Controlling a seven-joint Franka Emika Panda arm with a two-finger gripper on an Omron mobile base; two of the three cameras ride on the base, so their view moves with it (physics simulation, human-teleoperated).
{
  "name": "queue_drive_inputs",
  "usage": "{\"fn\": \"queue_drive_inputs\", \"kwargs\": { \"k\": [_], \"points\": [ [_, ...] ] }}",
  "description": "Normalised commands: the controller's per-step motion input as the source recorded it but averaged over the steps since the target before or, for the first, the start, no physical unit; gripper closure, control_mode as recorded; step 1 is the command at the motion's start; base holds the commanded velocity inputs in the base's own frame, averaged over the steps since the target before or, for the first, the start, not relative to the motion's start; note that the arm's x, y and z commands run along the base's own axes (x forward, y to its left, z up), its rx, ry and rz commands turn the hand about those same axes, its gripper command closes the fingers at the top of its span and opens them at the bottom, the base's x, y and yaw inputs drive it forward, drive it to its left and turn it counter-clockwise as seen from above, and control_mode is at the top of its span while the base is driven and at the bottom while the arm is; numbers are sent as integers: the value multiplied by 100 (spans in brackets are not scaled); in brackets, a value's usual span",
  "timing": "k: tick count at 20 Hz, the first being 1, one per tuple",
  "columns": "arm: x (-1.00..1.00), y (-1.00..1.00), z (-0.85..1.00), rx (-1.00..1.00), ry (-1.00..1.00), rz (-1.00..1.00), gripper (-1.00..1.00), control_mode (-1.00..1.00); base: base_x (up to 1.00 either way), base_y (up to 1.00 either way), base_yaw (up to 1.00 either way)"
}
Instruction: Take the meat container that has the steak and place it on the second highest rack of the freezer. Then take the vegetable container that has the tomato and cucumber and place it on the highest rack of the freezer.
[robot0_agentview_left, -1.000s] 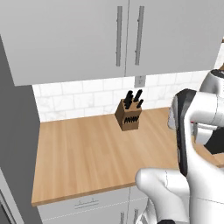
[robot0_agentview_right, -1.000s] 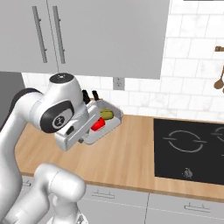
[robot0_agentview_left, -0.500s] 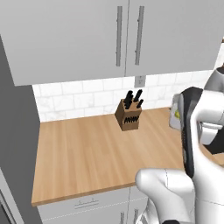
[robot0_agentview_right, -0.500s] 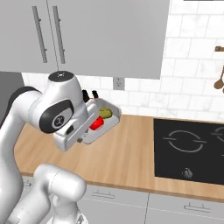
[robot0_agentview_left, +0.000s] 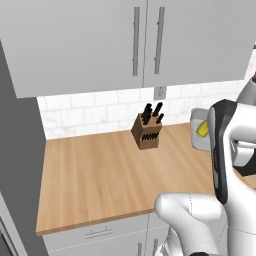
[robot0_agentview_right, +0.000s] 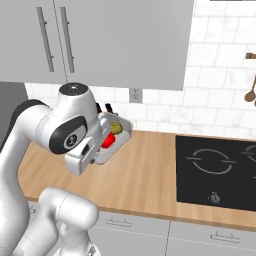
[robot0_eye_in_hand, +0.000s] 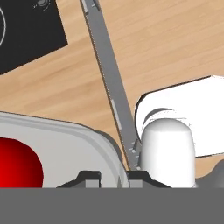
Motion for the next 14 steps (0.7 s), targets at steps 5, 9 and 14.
{"fn": "queue_drive_inputs", "kwargs": {
  "k": [5,9,14],
  "points": [
    [0,7,0,0,0,0,100,-100,0,0,0],
    [0,33,0,-4,0,0,100,-100,0,0,0],
    [0,41,0,-4,0,0,100,-100,0,0,0]
  ]
}}
